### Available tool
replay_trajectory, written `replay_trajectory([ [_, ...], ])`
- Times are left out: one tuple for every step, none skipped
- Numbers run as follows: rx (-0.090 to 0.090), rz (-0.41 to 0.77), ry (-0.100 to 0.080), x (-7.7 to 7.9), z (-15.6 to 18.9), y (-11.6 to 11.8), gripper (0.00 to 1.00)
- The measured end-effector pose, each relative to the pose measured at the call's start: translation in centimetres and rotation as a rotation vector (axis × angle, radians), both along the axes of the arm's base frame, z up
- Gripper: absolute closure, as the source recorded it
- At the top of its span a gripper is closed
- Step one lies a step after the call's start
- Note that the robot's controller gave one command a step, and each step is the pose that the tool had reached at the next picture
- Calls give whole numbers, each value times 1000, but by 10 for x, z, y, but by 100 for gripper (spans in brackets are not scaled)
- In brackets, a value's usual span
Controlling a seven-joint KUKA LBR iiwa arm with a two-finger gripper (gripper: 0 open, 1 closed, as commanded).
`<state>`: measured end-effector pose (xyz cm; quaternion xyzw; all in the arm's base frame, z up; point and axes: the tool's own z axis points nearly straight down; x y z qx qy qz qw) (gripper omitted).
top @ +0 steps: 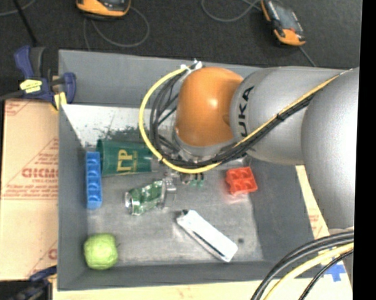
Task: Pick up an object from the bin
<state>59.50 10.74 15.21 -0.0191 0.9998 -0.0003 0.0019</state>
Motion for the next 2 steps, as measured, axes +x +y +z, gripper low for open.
replay_trajectory([
  [0, 111, -2, -3, -33, 1, 0],
  [2, 490, -11, -7, -72, -1, 100],
])
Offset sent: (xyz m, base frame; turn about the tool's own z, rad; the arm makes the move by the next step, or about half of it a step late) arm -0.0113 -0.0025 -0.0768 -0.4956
